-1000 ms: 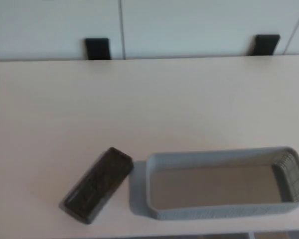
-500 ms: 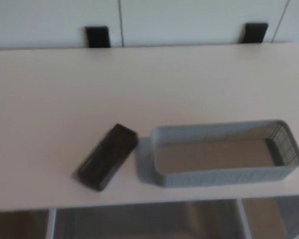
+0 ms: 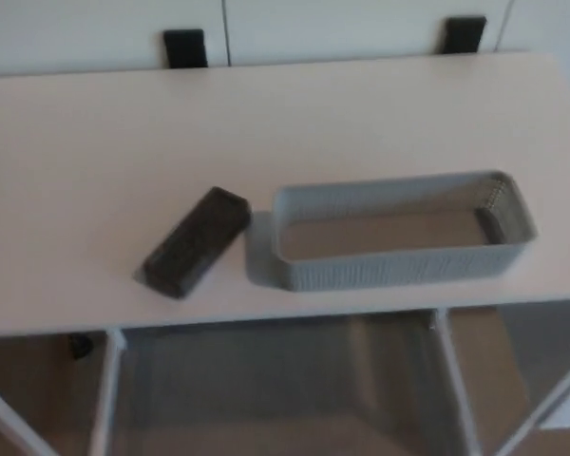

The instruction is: The robot walks towards a desk on which an eraser is kept on the left hand side and a container is kept on the right hand side. The robot picks up the eraser using its left hand and places it in the container.

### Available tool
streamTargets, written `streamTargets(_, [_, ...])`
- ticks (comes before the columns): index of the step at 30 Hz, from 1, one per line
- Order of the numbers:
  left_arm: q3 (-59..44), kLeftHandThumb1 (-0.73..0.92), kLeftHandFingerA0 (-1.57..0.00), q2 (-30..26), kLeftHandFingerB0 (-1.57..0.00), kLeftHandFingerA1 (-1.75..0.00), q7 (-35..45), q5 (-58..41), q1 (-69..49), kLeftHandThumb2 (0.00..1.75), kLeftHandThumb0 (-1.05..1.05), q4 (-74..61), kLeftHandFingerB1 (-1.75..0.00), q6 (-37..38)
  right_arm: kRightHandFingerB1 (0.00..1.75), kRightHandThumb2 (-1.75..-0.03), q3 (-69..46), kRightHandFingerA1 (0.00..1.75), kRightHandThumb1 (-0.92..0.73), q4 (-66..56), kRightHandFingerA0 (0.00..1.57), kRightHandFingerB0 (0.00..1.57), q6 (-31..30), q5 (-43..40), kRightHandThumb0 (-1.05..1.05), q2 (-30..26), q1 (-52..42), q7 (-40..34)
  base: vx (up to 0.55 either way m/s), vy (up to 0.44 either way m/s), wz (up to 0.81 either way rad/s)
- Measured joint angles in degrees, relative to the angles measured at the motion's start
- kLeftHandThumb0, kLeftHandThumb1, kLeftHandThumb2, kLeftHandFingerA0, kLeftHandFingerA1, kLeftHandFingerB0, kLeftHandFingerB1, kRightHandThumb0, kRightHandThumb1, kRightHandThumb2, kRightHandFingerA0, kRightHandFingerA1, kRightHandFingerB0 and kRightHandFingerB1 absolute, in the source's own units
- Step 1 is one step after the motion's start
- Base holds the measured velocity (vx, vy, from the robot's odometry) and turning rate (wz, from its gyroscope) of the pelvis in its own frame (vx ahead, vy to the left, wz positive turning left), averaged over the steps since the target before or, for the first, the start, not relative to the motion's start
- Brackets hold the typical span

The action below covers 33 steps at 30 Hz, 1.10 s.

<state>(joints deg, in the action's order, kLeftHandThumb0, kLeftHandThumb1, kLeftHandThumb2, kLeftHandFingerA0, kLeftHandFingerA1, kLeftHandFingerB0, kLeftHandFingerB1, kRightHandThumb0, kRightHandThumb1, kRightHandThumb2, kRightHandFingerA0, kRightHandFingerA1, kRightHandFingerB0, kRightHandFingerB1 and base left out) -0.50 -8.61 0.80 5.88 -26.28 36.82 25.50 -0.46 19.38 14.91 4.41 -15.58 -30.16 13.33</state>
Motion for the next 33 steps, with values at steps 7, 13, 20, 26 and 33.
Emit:
streamTargets(7, [0.39,0.65,-0.48,0.02,-0.36,-0.36,-0.05,0.46,-0.26,0.6,-0.42,-1.06,-0.33,-0.43,0.56,-0.73,0.26,0.63,-0.37,0.04,0.64,0.48,-0.48,0.12,-0.46,-0.15,0.3,-0.05,-0.03,-0.003,-0.04])
streamTargets(13, [0.58,0.65,-0.48,-0.41,-0.36,-0.36,-0.15,0.77,-0.21,0.6,-0.42,-1.11,-0.33,-0.93,0.47,-0.53,0.69,0.54,-0.47,0.7,0.68,0.52,-0.2,0.26,-0.37,-0.01,0.86,-0.09,-0.04,0.194,-0.08])
streamTargets(20, [0.73,0.65,-0.49,-0.89,-0.37,-0.36,-0.61,0.8,0.13,0.6,-0.43,-0.93,-0.33,-1.1,0.46,-0.53,1.21,0.54,-0.47,0.39,0.67,0.52,-0.41,0.28,-0.36,0.25,0.82,-0.06,-0.05,0.058,0.1])
streamTargets(26, [0.97,0.66,-0.49,-0.88,-0.37,-0.36,-0.62,0.87,-0.1,0.6,-0.43,-0.82,-0.33,-1.1,0.45,-0.53,1.41,0.52,-0.47,2.89,0.68,0.53,-0.32,0.36,-0.38,0.24,1.52,-0.1,-0.01,-0.045,0.04])
streamTargets(33, [1.13,0.66,-0.49,-0.87,-0.37,-0.35,-0.63,0.95,-0.08,0.6,-0.44,-1.03,-0.33,-1.1,0.45,-0.53,1.56,0.53,-0.47,2.73,0.69,0.53,-0.33,0.51,-0.39,0.07,1.56,-0.1,0.0,0.0,0.0])
